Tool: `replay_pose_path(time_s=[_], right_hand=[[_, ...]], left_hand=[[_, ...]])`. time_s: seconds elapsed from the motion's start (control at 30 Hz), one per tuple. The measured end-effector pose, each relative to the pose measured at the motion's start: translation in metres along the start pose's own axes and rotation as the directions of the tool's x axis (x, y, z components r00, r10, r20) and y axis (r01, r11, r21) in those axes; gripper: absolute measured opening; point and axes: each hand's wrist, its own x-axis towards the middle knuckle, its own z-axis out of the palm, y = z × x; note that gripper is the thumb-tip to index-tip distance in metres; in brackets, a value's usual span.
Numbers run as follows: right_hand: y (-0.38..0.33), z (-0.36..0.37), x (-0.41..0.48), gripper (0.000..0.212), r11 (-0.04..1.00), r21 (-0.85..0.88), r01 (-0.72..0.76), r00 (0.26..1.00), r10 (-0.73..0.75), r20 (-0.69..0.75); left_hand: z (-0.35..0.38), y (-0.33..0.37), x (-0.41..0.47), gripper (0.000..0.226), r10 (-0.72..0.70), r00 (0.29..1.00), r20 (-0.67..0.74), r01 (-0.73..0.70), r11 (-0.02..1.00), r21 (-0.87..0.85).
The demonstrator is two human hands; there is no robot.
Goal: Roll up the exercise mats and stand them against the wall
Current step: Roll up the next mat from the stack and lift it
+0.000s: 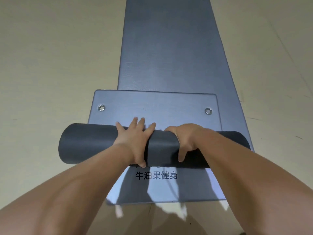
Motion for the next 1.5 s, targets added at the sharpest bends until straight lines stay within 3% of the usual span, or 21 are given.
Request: replay_pose_path(time_s=[0.07, 0.17, 0.23, 0.33, 0.4, 0.5, 0.53, 0.63, 0.7, 0.77, 0.87, 1.0, 1.17, 1.3, 1.43, 1.5], right_hand=[[0.003, -0.013, 0.004, 0.109, 0.995, 0.092, 0.036, 0.998, -0.041, 0.049], [0.008, -0.017, 0.011, 0.106, 0.985, 0.169, 0.036, 0.996, -0.049, 0.074], [0.009, -0.013, 0.011, 0.114, 0.999, 0.032, 0.009, 1.0, -0.009, 0.009], [0.017, -0.006, 0.001, 0.128, 0.985, -0.15, -0.088, 0.976, 0.056, -0.21], [0.021, 0.005, -0.009, 0.114, 0.969, -0.201, -0.143, 0.917, 0.053, -0.395], [0.016, 0.041, -0.018, 0.09, 0.942, -0.243, -0.233, 0.701, -0.01, -0.713], [0.013, 0.053, -0.017, 0.09, 0.947, -0.225, -0.229, 0.698, -0.001, -0.716], [0.009, 0.083, -0.007, 0.119, 0.954, -0.188, -0.234, 0.841, 0.101, -0.532], [0.01, 0.086, 0.005, 0.145, 0.946, -0.185, -0.268, 0.841, 0.136, -0.524], [0.016, 0.076, 0.017, 0.155, 0.946, -0.169, -0.276, 0.826, 0.144, -0.545], [0.033, 0.035, 0.031, 0.16, 0.957, -0.172, -0.235, 0.835, 0.108, -0.539], [0.044, -0.008, 0.041, 0.16, 0.974, -0.136, -0.179, 0.867, 0.091, -0.489], [0.034, 0.011, 0.054, 0.155, 0.943, -0.284, -0.173, 0.783, -0.043, -0.621], [0.032, -0.02, 0.072, 0.152, 0.958, -0.183, -0.221, 0.801, 0.072, -0.594], [0.04, -0.065, 0.081, 0.151, 0.97, -0.166, -0.177, 0.874, 0.077, -0.48], [0.044, -0.083, 0.083, 0.149, 0.978, -0.156, -0.14, 0.895, 0.057, -0.443]], left_hand=[[0.018, 0.013, -0.016, 0.151, 0.038, 0.993, -0.111, -0.03, 0.997, 0.074], [0.045, 0.031, -0.026, 0.157, -0.084, 0.991, -0.107, 0.081, 0.996, -0.027], [0.051, 0.033, -0.02, 0.16, -0.132, 0.988, -0.077, 0.129, 0.991, -0.045], [0.037, 0.027, -0.001, 0.163, -0.142, 0.989, -0.039, 0.14, 0.989, -0.054], [0.019, 0.018, 0.017, 0.165, -0.145, 0.989, -0.022, 0.143, 0.987, -0.068], [-0.009, 0.003, 0.044, 0.165, -0.137, 0.991, 0.003, 0.137, 0.984, -0.117], [-0.017, -0.001, 0.051, 0.165, -0.133, 0.991, 0.016, 0.134, 0.984, -0.121], [-0.023, -0.004, 0.06, 0.165, -0.147, 0.988, 0.037, 0.151, 0.98, -0.132], [-0.012, 0.001, 0.052, 0.155, -0.175, 0.983, -0.046, 0.166, 0.973, -0.16], [0.007, 0.012, 0.042, 0.136, -0.178, 0.966, -0.19, 0.145, 0.974, -0.176], [0.029, 0.027, 0.031, 0.12, -0.167, 0.935, -0.312, 0.146, 0.985, -0.091], [0.027, 0.025, 0.054, 0.139, -0.2, 0.945, -0.259, 0.196, 0.98, -0.043], [-0.013, 0.004, 0.099, 0.162, -0.184, 0.964, -0.192, 0.171, 0.982, -0.085], [-0.041, -0.011, 0.129, 0.167, -0.184, 0.975, -0.123, 0.178, 0.982, -0.057], [-0.074, -0.025, 0.151, 0.164, -0.173, 0.984, -0.031, 0.17, 0.983, -0.067], [-0.083, -0.024, 0.151, 0.156, -0.197, 0.979, -0.05, 0.196, 0.98, -0.025]])
